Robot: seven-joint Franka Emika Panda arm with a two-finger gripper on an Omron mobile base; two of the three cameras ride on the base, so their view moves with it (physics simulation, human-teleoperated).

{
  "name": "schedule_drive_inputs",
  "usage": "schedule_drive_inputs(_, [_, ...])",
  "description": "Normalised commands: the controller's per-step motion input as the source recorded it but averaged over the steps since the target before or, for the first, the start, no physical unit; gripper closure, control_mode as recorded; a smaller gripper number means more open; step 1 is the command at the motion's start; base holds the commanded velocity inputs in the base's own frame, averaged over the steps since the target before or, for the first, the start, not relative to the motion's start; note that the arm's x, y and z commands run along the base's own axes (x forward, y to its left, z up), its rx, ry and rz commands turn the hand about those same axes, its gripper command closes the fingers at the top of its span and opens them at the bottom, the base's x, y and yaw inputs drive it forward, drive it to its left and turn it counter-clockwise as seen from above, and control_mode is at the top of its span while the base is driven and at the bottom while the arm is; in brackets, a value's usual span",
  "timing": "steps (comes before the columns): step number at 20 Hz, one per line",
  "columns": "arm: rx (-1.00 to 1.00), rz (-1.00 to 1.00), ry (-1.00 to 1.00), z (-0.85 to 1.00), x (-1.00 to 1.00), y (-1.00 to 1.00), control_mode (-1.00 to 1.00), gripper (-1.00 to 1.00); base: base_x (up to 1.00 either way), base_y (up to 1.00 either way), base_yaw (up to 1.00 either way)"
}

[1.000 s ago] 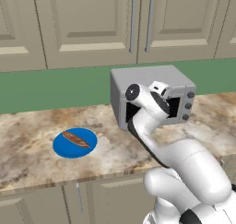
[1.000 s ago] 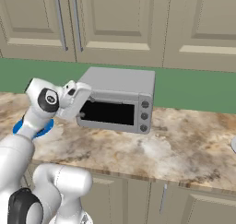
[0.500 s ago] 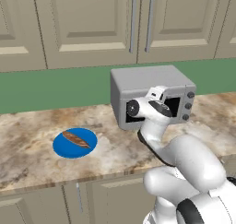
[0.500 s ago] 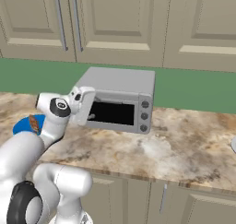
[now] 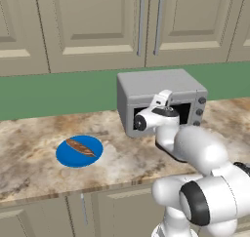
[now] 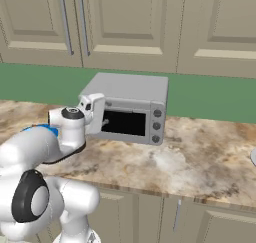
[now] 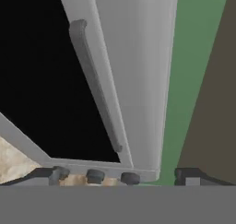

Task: Open the toaster oven door. Place the baguette on the top rack in the toaster oven and place the steak on the bottom rack.

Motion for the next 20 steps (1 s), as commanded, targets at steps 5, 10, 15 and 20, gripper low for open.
schedule_drive_inputs(5, [-0.08,0.01,-0.11,0.0,0.36,0.0,-1.0,-1.0,0.0,0.0,0.0])
schedule_drive_inputs(10, [-0.05,0.02,-0.09,-0.04,0.39,0.0,-1.0,-1.0,0.0,0.0,0.0])
schedule_drive_inputs(15, [-0.01,0.06,-0.04,-0.24,0.38,0.0,-1.0,-1.0,0.0,0.0,0.0])
schedule_drive_inputs(20, [-0.01,0.03,-0.07,-0.11,0.42,0.0,-1.0,-1.0,0.0,0.0,0.0])
